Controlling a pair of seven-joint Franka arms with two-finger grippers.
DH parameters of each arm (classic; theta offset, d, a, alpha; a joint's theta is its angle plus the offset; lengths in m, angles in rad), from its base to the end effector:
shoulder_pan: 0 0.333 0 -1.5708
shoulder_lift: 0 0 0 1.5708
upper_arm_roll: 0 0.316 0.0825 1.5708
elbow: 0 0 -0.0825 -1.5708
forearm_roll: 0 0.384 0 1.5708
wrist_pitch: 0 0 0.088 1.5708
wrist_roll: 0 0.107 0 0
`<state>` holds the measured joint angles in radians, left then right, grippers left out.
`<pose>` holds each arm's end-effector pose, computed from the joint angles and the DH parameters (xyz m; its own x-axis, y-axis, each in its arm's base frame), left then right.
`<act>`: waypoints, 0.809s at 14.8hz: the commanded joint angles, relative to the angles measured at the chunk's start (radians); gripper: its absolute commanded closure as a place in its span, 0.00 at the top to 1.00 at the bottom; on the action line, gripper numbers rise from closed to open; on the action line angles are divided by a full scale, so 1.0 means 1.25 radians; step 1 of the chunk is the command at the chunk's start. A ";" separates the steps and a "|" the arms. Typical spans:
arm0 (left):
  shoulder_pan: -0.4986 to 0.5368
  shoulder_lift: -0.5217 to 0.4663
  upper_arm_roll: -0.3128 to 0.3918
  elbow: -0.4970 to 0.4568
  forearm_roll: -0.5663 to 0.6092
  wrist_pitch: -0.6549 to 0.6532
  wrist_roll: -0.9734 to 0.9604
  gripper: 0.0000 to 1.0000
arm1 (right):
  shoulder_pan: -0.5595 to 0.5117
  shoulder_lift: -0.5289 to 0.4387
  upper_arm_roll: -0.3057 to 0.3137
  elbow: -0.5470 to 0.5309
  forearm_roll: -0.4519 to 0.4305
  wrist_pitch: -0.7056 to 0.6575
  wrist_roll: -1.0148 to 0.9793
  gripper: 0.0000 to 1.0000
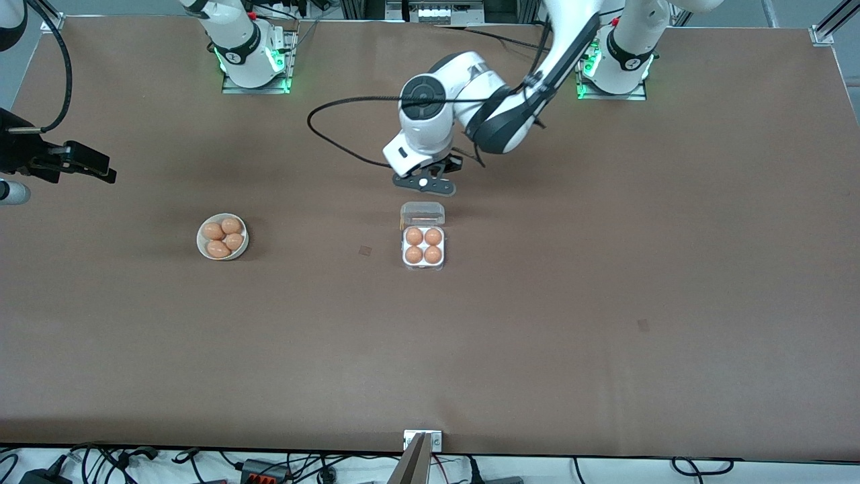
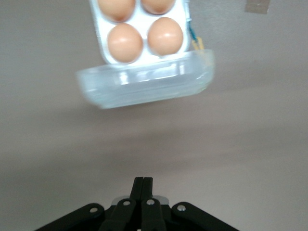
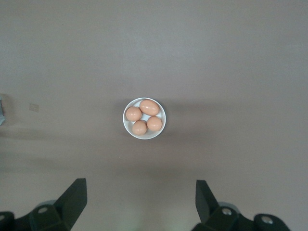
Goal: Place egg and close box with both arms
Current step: 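Push the clear lid down over the eggs with the left gripper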
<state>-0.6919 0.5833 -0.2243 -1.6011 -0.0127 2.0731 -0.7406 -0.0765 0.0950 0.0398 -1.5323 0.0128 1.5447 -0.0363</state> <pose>0.4289 -0.5283 0.2898 0.9767 -0.1391 -0.1631 -0.1359 -0.9902 0.0309 0.5786 -0.0209 0.5866 0.9967 0.0002 -0.0818 -0.0014 -0.9998 -0.0195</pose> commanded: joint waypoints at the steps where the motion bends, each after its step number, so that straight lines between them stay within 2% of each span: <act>1: -0.004 0.033 0.013 0.012 0.005 0.087 -0.010 0.01 | 0.000 -0.006 0.005 0.001 -0.009 0.000 0.007 1.00; 4: 0.002 0.054 0.027 0.017 0.032 0.197 -0.009 0.01 | -0.001 -0.006 0.005 0.001 -0.009 0.001 0.006 1.00; 7: 0.031 0.052 0.031 0.029 0.096 0.226 -0.004 0.01 | 0.000 -0.007 0.005 0.001 -0.010 0.001 0.007 1.00; 9: 0.038 0.032 0.030 0.023 0.097 0.206 -0.006 0.01 | 0.001 -0.007 0.005 0.001 -0.010 0.000 0.007 1.00; 12: 0.044 -0.008 0.022 0.025 0.097 0.076 0.002 0.01 | 0.006 -0.009 0.005 0.001 -0.009 0.000 0.007 1.00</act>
<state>-0.6428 0.6285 -0.1864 -1.5609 0.0826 2.2639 -0.7404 -0.0742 0.0950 0.0404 -1.5321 0.0126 1.5447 -0.0363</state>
